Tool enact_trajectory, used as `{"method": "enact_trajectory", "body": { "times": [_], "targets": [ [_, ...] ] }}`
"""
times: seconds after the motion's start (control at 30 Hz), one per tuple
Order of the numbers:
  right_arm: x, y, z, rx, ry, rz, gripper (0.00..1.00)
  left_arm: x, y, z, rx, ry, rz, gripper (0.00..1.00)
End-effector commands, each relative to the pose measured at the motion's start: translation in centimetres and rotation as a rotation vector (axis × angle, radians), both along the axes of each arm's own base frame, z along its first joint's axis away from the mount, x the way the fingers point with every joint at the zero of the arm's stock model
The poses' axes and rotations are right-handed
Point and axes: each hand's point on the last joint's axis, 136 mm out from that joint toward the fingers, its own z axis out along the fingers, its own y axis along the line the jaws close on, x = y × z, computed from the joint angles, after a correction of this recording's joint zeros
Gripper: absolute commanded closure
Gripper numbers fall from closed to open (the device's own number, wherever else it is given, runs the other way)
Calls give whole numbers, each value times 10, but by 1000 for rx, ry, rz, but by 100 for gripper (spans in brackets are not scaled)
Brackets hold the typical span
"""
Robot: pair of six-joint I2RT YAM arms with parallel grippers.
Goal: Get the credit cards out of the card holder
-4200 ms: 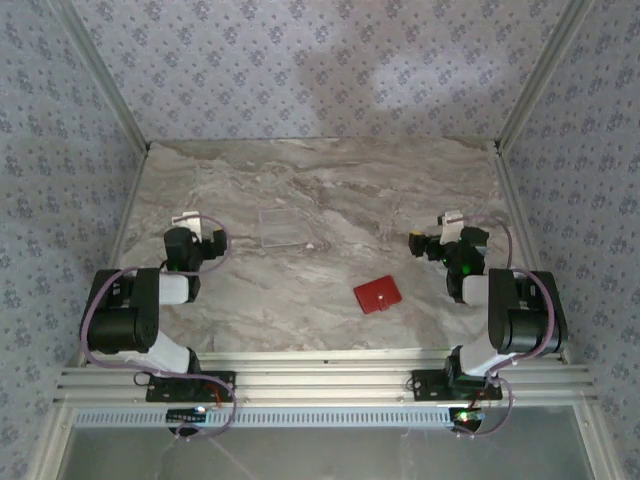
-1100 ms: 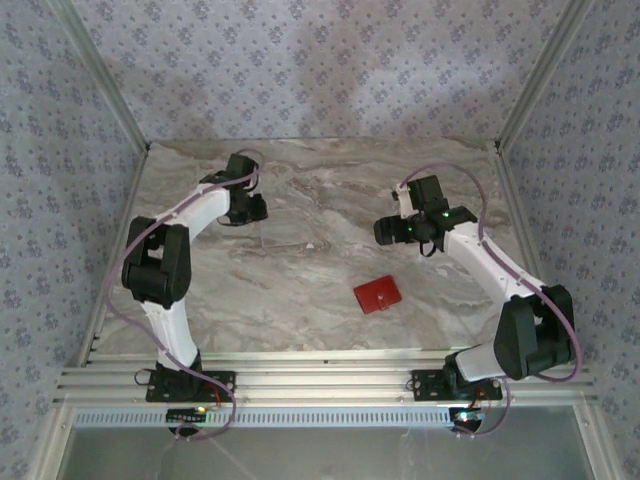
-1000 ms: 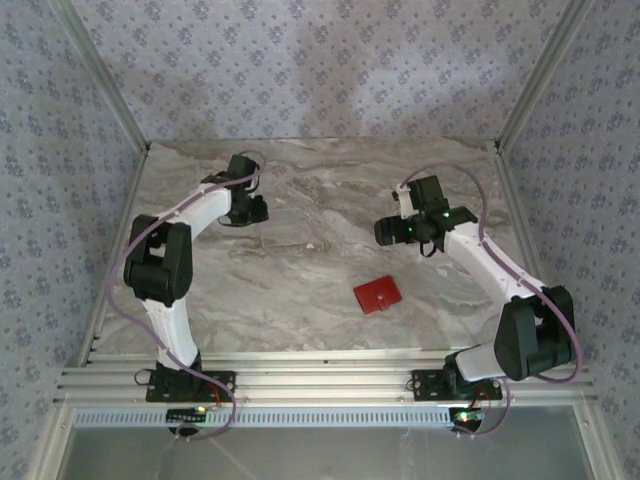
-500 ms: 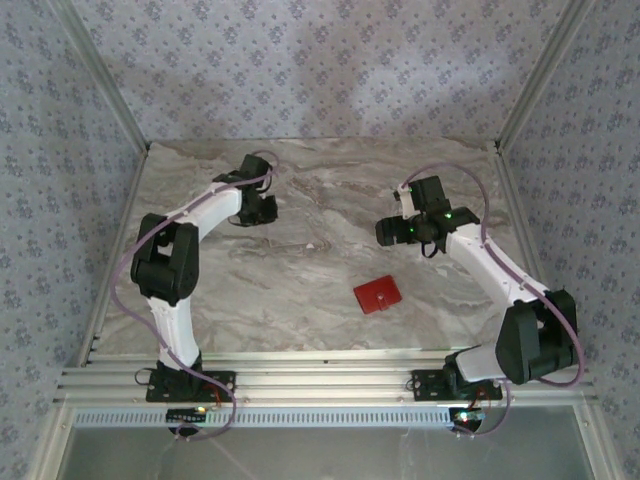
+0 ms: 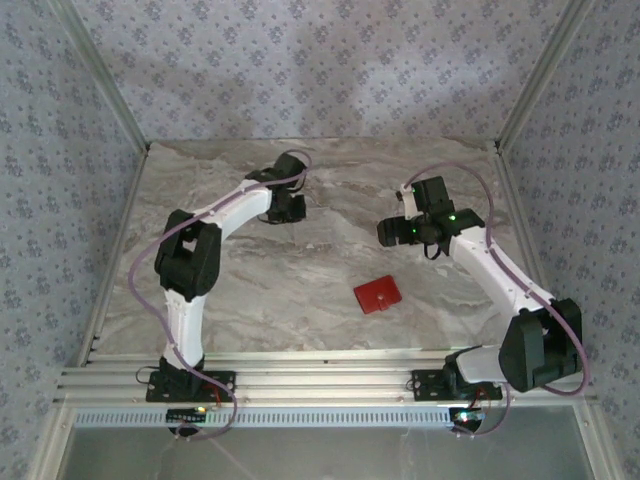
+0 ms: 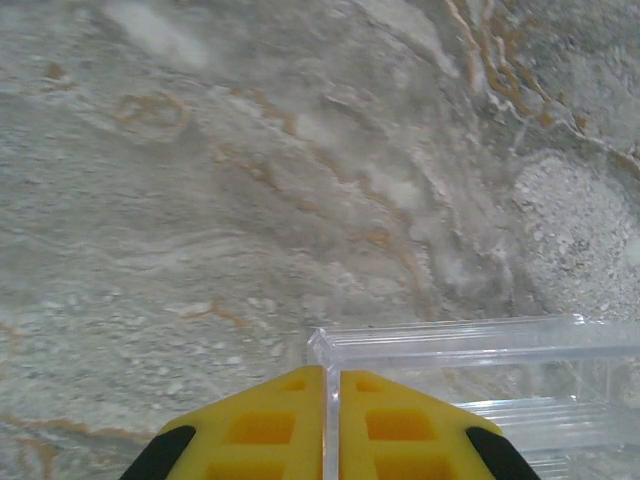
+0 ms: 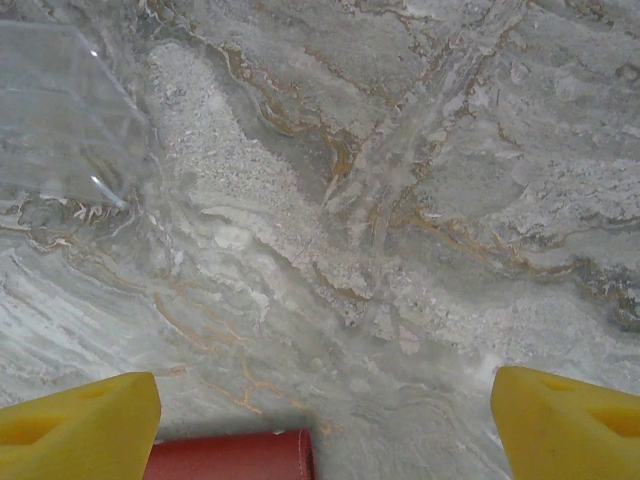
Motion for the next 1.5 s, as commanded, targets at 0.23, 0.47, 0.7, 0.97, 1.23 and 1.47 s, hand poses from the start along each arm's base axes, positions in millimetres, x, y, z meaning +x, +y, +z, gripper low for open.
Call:
{"method": "enact_trajectory", "body": {
  "times": [0.23,0.47,0.7,0.97,1.23,1.47],
  "targets": [
    [-15,-4,10,-1,8,-11,12,2,-25,7,89,10,-55,87],
    [-20,-2,14,47,55,-70,12,-1,-31,12,74,13,-64,79],
    [-35,16,2,255,226,-253,13,-5,-25,25,62,-9,-59,74],
    [-69,10,-41,362,479,-837,15,-10,-13,47,26,-58,-60,67],
    [-100,8,-81,328,679,-1143,6,-14,1,58,20,-97,-64,64],
    [-104,18,-103,394,743,-1272,1,-19,8,63,-9,-112,-64,57]
  ]
}}
